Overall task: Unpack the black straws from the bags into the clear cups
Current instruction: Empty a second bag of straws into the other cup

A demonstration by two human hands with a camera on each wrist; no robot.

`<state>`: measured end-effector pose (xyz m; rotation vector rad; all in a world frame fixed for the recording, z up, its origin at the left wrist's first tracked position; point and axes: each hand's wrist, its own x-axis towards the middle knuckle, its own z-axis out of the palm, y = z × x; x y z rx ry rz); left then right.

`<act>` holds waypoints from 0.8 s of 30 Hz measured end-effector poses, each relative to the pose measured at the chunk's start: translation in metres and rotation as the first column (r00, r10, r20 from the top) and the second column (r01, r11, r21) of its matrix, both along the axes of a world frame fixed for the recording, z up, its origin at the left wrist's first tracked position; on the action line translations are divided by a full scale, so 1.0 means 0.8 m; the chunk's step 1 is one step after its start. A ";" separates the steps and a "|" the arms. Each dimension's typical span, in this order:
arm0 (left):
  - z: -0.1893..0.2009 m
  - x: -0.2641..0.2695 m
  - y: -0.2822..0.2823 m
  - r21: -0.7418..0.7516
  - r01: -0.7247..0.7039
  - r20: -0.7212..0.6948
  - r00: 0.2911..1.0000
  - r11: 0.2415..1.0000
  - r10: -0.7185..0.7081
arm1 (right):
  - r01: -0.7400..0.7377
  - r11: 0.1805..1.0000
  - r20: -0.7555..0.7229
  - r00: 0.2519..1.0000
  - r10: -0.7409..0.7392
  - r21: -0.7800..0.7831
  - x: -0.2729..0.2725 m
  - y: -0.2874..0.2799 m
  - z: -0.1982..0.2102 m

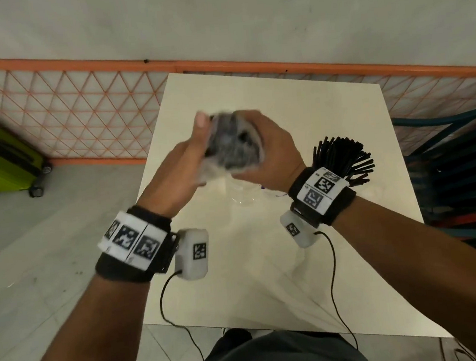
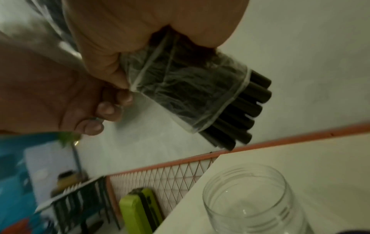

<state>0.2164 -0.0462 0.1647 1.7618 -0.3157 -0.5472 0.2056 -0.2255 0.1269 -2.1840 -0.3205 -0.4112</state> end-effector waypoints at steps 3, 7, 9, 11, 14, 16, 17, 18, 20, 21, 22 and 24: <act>0.014 0.021 -0.033 0.125 -0.071 0.090 0.994 0.990 0.060 | 0.219 0.955 -0.274 0.948 -0.160 0.201 0.026 -0.001 -0.005; 0.012 0.049 -0.065 0.108 -0.022 0.014 1.000 0.994 0.021 | 0.411 0.788 -0.317 0.904 -0.288 0.458 0.052 -0.010 -0.020; 0.000 0.061 -0.073 0.164 0.004 0.034 0.999 0.987 -0.010 | 0.442 0.717 -0.327 0.894 -0.305 0.538 0.054 -0.014 -0.027; -0.011 0.069 -0.078 0.211 0.022 0.057 0.998 0.977 -0.035 | 0.453 0.659 -0.353 0.890 -0.289 0.601 0.054 -0.016 -0.038; -0.032 0.076 -0.078 0.171 0.028 0.014 0.999 0.985 -0.031 | 0.478 0.557 -0.399 0.878 -0.266 0.679 0.056 -0.014 -0.060; -0.043 0.077 -0.076 0.115 0.006 -0.036 0.999 0.993 -0.002 | 0.494 0.513 -0.413 0.869 -0.272 0.703 0.057 -0.013 -0.069; -0.049 0.077 -0.075 0.091 -0.008 -0.054 0.998 0.996 0.013 | 0.506 0.509 -0.422 0.862 -0.280 0.696 0.058 -0.013 -0.074; -0.054 0.076 -0.073 0.075 -0.019 -0.066 0.998 0.997 0.024 | 0.518 0.514 -0.437 0.855 -0.280 0.684 0.060 -0.014 -0.079; -0.063 0.075 -0.071 0.079 -0.032 -0.078 0.996 0.996 0.038 | 0.530 0.537 -0.475 0.843 -0.252 0.657 0.061 -0.013 -0.087; -0.068 0.074 -0.069 0.093 -0.029 -0.083 0.996 0.995 0.037 | 0.532 0.561 -0.495 0.837 -0.234 0.635 0.060 -0.014 -0.092; -0.072 0.072 -0.068 0.108 -0.024 -0.088 0.996 0.994 0.033 | 0.539 0.584 -0.517 0.826 -0.226 0.607 0.057 -0.014 -0.097; -0.079 0.071 -0.065 0.129 -0.018 -0.087 0.996 0.992 0.029 | 0.544 0.611 -0.546 0.812 -0.209 0.575 0.053 -0.018 -0.111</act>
